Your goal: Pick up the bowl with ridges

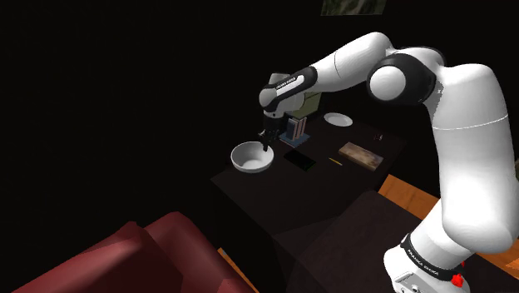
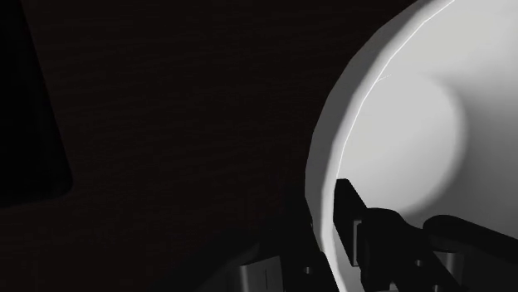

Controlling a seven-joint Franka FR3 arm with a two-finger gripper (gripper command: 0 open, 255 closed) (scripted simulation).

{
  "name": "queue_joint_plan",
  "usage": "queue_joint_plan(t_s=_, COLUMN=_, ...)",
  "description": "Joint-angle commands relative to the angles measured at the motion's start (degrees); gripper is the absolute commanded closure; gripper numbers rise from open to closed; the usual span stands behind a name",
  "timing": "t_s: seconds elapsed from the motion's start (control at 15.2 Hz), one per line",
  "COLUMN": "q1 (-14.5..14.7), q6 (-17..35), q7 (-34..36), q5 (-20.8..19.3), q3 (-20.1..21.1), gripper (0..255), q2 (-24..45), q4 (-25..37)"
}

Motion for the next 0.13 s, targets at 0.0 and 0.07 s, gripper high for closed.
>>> queue_joint_plan(t_s=0.0, q1=0.0, q6=-0.7, q7=0.2, q5=-0.1, q3=-0.1, gripper=255, q2=-0.5, q4=0.3)
queue_joint_plan(t_s=0.07, q1=0.0, q6=-0.7, q7=0.2, q5=-0.1, q3=-0.1, gripper=255, q2=-0.4, q4=0.3)
